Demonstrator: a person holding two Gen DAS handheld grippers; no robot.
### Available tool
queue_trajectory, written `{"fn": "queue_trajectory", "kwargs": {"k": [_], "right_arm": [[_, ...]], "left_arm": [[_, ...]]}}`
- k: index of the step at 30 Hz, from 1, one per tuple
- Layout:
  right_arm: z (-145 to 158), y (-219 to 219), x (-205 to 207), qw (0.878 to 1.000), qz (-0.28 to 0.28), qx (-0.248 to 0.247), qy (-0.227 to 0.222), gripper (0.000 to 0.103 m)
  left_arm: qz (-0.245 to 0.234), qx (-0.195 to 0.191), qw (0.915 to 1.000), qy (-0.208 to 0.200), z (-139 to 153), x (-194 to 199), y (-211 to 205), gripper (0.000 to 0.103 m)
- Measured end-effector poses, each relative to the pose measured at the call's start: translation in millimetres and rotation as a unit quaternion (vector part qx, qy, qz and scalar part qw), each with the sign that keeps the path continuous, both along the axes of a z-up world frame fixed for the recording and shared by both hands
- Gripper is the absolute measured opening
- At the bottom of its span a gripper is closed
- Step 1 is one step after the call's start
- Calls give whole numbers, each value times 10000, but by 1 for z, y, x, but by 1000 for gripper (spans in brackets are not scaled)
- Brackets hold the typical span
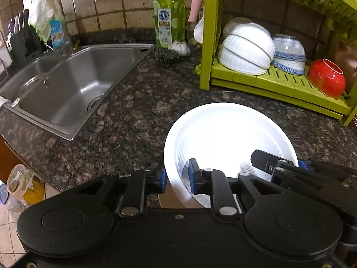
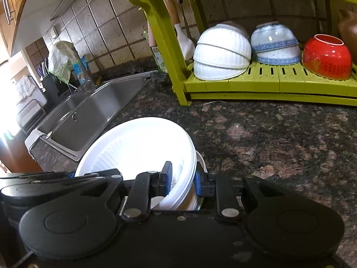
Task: Organize plates and bowls
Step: 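Carry the nested white bowls with the left gripper toward the plate stack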
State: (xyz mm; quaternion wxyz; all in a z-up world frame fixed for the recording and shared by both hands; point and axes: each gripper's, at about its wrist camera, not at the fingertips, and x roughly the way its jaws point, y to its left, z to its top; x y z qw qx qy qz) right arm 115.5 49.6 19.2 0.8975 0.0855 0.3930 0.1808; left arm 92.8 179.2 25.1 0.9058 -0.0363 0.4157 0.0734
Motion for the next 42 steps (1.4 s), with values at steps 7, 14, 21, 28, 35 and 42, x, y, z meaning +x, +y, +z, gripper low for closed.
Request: {"fn": "queue_trajectory", "kwargs": {"k": [7, 14, 21, 28, 35, 42], "right_arm": [[-6, 4, 4, 9999, -25, -104, 47, 23], [-7, 4, 4, 9999, 18, -138, 10, 25], [-7, 7, 1, 9996, 38, -260, -98, 25], [-8, 8, 2, 9995, 37, -295, -134, 26], [-7, 5, 2, 9998, -25, -148, -121, 33], [-4, 1, 0, 9996, -132, -124, -209, 42]], "left_arm": [[17, -59, 9999, 88, -8, 4, 2, 27], [23, -141, 9998, 167, -13, 8, 4, 33], [31, -242, 9996, 147, -14, 8, 7, 36], [-9, -192, 9998, 66, -13, 7, 3, 42], [47, -174, 9998, 5, -11, 6, 7, 42], [23, -235, 9997, -88, -8, 5, 8, 44]]}}
